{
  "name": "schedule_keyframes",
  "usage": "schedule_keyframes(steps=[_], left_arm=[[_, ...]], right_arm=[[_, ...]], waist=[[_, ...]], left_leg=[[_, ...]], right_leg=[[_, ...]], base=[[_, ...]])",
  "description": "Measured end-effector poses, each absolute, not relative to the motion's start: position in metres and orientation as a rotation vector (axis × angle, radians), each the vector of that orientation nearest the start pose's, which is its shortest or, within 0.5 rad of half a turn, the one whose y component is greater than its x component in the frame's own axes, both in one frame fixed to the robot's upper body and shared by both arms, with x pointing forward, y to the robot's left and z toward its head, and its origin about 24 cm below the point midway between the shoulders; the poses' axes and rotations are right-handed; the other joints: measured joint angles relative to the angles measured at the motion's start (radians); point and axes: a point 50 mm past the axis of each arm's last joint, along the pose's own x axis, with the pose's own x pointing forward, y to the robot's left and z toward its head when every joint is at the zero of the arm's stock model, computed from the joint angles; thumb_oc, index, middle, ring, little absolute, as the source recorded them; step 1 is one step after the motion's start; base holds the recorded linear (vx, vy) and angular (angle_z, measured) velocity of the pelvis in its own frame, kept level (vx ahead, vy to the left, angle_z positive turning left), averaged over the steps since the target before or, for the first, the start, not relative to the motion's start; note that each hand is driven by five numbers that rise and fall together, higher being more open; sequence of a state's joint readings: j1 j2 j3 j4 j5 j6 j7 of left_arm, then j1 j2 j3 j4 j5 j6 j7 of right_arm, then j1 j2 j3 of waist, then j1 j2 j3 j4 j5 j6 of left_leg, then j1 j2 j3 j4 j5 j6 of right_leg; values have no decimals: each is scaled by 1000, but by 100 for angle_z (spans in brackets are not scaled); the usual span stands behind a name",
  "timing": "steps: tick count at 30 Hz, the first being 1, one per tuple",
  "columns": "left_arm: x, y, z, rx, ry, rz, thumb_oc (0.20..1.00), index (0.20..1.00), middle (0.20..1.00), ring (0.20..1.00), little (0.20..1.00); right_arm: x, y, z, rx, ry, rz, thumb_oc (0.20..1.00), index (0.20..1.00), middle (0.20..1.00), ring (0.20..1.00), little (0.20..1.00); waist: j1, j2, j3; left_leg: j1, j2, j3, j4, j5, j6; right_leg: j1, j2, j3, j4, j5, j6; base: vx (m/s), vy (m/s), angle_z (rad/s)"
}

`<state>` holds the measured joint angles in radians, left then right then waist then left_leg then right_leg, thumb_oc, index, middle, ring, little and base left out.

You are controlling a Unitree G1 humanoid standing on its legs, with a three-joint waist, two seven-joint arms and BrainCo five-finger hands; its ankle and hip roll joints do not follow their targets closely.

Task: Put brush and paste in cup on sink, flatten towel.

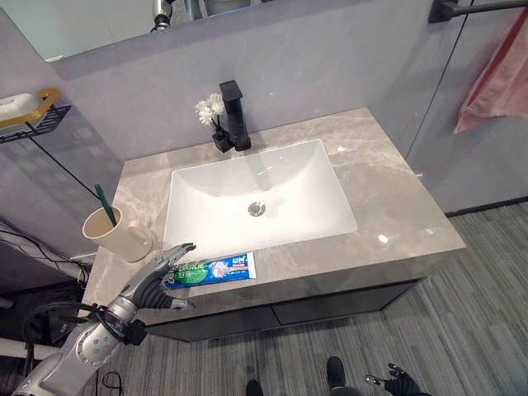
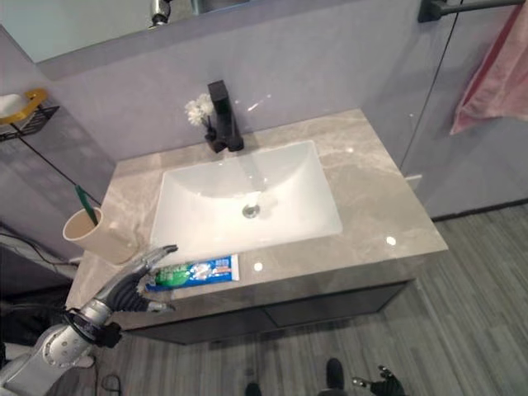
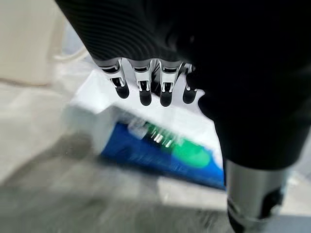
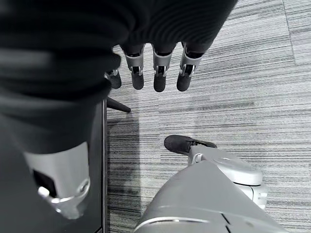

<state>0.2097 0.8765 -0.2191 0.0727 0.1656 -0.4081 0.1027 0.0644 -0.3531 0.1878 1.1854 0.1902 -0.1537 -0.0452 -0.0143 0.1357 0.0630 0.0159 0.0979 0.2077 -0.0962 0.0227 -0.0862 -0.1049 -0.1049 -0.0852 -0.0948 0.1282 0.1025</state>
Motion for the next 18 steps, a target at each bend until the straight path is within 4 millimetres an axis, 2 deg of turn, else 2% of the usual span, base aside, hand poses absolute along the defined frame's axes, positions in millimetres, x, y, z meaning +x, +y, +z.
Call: schedule_keyframes(steps=[1, 7, 10, 18], left_arm=[[198, 257, 40, 916, -31, -327, 1000, 1000, 1000, 1000, 1000], [197, 263, 37, 919, -3, -309, 1000, 1000, 1000, 1000, 1000], [200, 263, 35, 849, 4, -258, 1000, 1000, 1000, 1000, 1000], [201, 262, 36, 773, 3, -223, 1000, 1000, 1000, 1000, 1000]], right_arm=[[83, -274, -147, -285, 1096, -187, 1000, 1000, 1000, 1000, 1000], [77, -273, -149, -295, 1123, -187, 1000, 1000, 1000, 1000, 1000], [75, -271, -150, -300, 1131, -173, 1000, 1000, 1000, 1000, 1000], [73, -265, -153, -281, 1142, -157, 1000, 1000, 1000, 1000, 1000]], waist=[[-1, 0, 0], [1, -23, 5], [1, -27, 4], [1, -47, -15]], left_leg=[[1, 0, 0, 0, 0, 0], [-1, 0, 0, 0, 0, 0], [-2, 0, 0, 0, 0, 0], [-17, 1, 2, 0, 0, 0]], right_leg=[[0, 0, 1, 0, 0, 0], [-1, 0, 0, 0, 0, 0], [-2, 0, 1, 0, 0, 0], [-19, 1, 2, 0, 2, 0]], base=[[0, 0, 0], [0, 0, 0], [0, 0, 0], [0, 0, 0]])
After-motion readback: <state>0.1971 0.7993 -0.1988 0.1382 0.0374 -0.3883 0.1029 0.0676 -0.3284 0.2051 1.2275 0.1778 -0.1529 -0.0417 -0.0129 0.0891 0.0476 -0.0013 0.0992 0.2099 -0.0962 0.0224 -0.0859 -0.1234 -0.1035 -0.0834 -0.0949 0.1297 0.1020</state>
